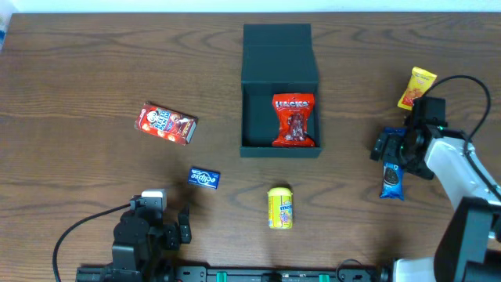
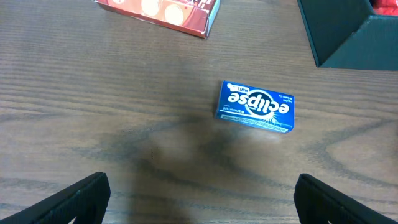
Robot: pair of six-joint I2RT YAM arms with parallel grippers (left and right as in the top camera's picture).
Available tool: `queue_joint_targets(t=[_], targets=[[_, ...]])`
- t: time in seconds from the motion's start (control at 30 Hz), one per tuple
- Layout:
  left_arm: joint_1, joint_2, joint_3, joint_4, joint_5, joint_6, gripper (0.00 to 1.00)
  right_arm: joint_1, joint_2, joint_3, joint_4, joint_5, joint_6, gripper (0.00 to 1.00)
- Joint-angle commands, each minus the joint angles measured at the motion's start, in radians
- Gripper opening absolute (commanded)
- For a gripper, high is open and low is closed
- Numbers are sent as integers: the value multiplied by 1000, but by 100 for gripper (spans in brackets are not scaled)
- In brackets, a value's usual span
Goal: Pack container
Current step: 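Grasp the blue Oreo pack with the right gripper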
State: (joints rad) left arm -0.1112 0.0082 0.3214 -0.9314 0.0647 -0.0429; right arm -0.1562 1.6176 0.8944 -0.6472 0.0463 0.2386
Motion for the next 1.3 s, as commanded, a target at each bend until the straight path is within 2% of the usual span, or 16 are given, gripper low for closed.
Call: queue_joint_targets(t=[0.0,0.9,1.2,1.27], targets=[[6,-5,-32,-32,4,21,95,-4,24,-6,26,-2,-20,99],[6,-5,-32,-32,4,21,95,27,68,-15,11,-2,-18,99],[6,-5,-32,-32,4,21,95,27,68,-16,11,-2,-18,80],[6,-5,-32,-32,4,21,95,27,68,-17,11,-2,-18,78]])
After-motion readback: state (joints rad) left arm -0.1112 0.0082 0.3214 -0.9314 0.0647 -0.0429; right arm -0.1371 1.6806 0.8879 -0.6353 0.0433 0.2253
